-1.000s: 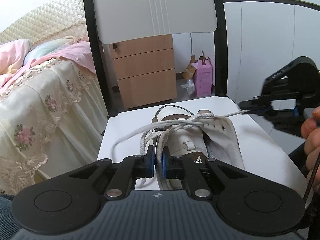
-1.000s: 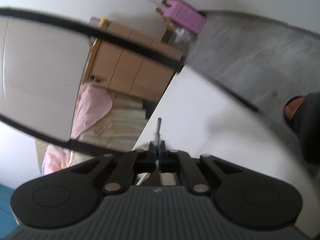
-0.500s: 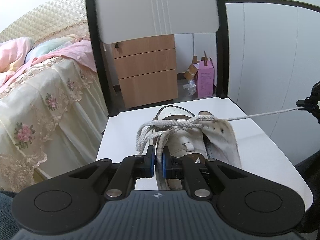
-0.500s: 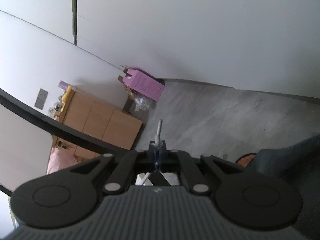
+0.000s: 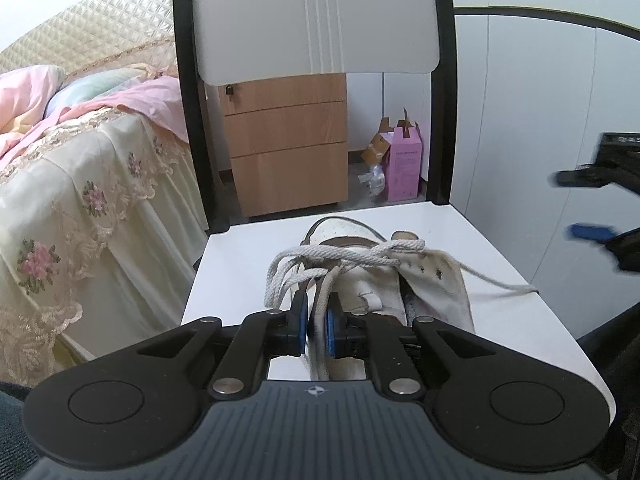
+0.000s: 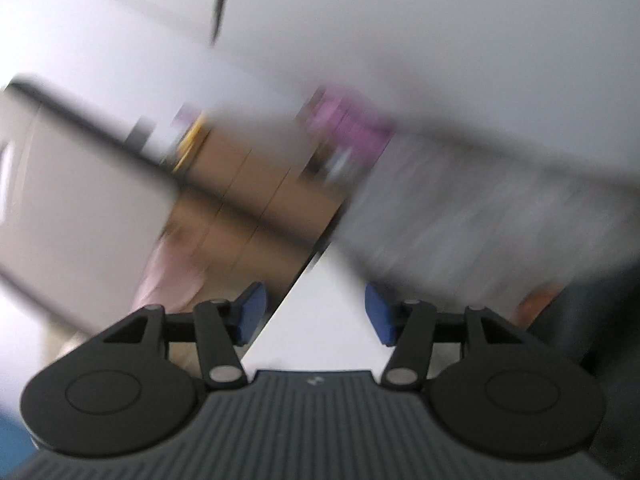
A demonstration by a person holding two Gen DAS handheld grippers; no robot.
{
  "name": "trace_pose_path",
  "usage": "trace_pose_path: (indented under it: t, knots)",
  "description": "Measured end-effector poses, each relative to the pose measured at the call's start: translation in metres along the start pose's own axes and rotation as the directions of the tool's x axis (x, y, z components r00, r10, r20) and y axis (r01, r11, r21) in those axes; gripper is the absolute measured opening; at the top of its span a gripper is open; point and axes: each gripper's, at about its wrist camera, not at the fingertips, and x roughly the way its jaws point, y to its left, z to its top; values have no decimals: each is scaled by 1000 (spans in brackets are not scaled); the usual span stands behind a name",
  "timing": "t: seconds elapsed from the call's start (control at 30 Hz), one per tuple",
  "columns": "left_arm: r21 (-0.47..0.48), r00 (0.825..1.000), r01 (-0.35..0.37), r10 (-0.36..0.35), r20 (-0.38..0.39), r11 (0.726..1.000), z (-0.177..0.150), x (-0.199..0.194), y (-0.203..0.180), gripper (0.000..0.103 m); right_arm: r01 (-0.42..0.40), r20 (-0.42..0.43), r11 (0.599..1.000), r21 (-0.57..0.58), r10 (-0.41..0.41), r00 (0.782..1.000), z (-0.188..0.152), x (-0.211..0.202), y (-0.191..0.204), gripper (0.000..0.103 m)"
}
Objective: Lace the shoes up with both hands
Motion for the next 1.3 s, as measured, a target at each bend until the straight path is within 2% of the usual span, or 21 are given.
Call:
trace_pose_path:
  t: [0.07,0.13,0.2,0.27,0.37,0.43,0.47,0.5,0.57,0.7,1.0,1.17,1.3]
  knots:
    - [6,1000,1,-1,7,1000,0,0,-1,11,-95,-166,994,53,102,981,-23,19,6,57]
    - [10,1000,3,-3,14,1000,0,0,0,11,-130,-282,986,103,154,947,-45,36,11,57]
    - [6,1000,4,-4,19,1000,0,-1,2,11,-126,-335,984,123,161,928,-61,49,16,57]
    - [-19,1000,23,-22,15,1000,1,0,7,11,-106,-342,982,154,153,927,-68,59,16,57]
    - [-31,999,36,-35,16,999,1,0,10,11,-48,-309,986,158,95,946,-69,64,13,57]
    - [-27,999,41,-41,28,999,1,-2,9,11,-16,-280,989,149,58,958,-68,65,13,51]
    - [-22,998,44,-43,38,999,1,-2,8,11,-14,-269,989,148,53,962,-68,65,12,41]
    - [-15,998,38,-38,48,999,1,-4,7,10,-12,-257,989,147,50,965,-68,65,11,25]
    - [-8,998,30,-30,49,1000,1,-3,6,9,2,-250,995,97,22,968,-65,66,13,3]
    - [3,999,15,-15,47,1000,1,-3,4,9,-15,-211,999,37,23,977,-57,61,16,3]
    - [-6,999,-11,11,36,1000,1,-5,5,8,79,-97,997,26,-76,992,-27,44,-6,3]
    - [-14,999,-18,19,32,1000,1,-6,5,8,154,-16,987,47,-153,988,-3,29,-24,3]
    - [-18,1000,-14,14,28,1000,2,-6,6,8,209,-17,978,12,-208,978,4,26,-33,2]
